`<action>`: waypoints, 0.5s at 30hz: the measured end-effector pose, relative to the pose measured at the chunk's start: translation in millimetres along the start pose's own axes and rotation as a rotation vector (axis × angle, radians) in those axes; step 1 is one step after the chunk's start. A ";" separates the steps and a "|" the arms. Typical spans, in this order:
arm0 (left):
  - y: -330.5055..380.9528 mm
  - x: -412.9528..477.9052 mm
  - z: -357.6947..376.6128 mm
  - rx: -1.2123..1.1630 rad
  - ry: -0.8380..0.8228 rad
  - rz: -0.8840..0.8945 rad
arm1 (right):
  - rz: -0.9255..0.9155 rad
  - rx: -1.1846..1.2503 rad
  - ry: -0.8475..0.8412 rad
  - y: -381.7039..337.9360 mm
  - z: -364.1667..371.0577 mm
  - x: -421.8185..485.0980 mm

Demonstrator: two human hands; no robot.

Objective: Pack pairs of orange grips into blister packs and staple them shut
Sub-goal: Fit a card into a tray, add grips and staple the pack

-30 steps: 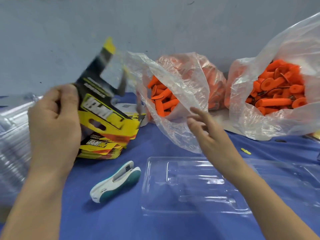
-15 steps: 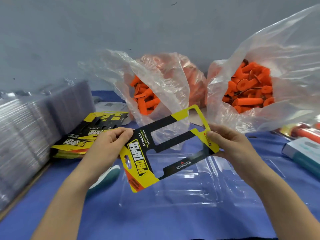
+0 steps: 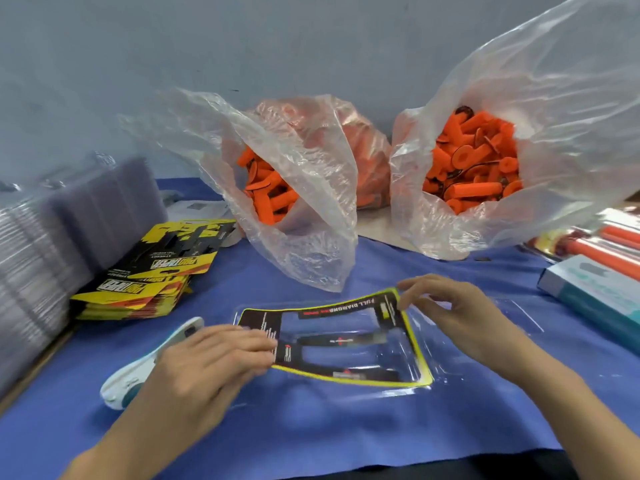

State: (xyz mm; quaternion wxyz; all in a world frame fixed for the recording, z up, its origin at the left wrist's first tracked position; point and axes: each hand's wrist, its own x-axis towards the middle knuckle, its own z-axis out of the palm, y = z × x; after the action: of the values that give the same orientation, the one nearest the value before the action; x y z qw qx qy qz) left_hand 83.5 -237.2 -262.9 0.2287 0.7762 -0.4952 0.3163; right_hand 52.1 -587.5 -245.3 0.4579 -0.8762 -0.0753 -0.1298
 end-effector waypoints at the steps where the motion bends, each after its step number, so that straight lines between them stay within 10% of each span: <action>1: -0.1 -5.2 1.9 -0.001 -0.023 0.014 | 0.007 -0.022 -0.004 1.9 0.6 -1.0; 15: 0.1 -26.3 0.0 -0.027 -0.190 -0.080 | -0.099 -0.411 -0.060 13.9 15.8 -5.2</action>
State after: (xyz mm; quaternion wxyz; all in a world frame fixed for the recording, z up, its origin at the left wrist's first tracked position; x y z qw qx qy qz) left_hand 75.4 -220.8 -281.8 0.2035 0.8186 -0.4875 0.2253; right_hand 53.2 -582.5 -266.4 0.2602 -0.9498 -0.1039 -0.1390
